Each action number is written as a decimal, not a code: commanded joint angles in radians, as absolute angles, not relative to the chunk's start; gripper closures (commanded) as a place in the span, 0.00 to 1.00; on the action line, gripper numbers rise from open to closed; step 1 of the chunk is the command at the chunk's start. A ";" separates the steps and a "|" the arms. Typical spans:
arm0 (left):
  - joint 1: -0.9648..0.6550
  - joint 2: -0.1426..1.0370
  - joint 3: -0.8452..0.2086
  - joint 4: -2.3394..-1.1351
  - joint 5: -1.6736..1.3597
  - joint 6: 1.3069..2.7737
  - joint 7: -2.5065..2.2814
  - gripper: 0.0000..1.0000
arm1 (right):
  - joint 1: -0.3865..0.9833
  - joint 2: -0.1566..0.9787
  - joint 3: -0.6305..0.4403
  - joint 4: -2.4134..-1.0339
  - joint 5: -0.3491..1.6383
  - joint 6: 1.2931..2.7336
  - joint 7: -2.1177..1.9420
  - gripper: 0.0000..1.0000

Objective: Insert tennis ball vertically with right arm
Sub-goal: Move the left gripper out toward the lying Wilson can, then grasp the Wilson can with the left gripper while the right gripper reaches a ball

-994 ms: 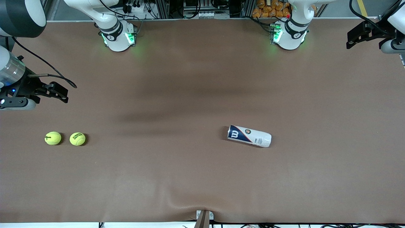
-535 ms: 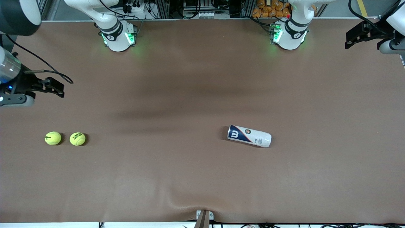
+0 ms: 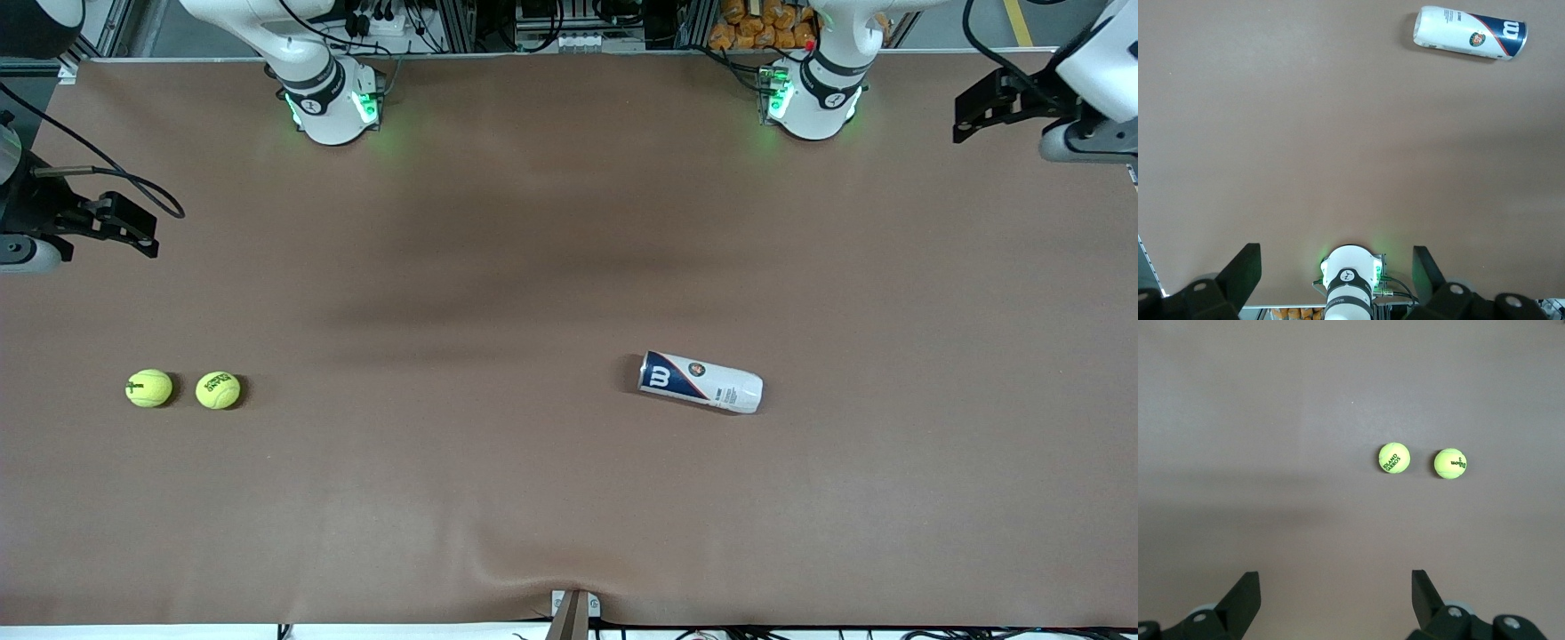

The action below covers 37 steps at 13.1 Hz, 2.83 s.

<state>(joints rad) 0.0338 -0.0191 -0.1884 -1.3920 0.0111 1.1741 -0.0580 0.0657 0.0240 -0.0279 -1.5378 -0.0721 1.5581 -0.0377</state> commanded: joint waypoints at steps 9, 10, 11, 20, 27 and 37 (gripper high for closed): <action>-0.133 0.153 -0.207 -1.385 0.041 1.189 -0.071 0.00 | 0.017 0.025 -0.025 -1.632 -0.080 1.684 -0.075 0.00; -0.165 0.182 -0.207 -1.385 0.054 1.206 -0.069 0.00 | 0.012 0.026 -0.026 -1.656 -0.083 1.718 -0.078 0.00; -0.182 0.217 -0.209 -1.385 0.058 1.225 -0.061 0.00 | 0.005 0.026 -0.026 -1.690 -0.084 1.762 -0.080 0.00; -0.340 0.517 -0.210 -1.385 0.236 1.544 0.245 0.00 | -0.084 0.109 -0.025 -1.936 -0.087 2.201 -0.146 0.00; -0.423 0.681 -0.210 -1.411 0.454 1.770 0.468 0.00 | -0.165 0.260 -0.023 -2.022 -0.084 2.469 -0.224 0.00; -0.425 0.814 -0.209 -1.488 0.623 2.131 0.569 0.00 | -0.184 0.454 -0.020 -2.089 -0.072 2.795 -0.222 0.00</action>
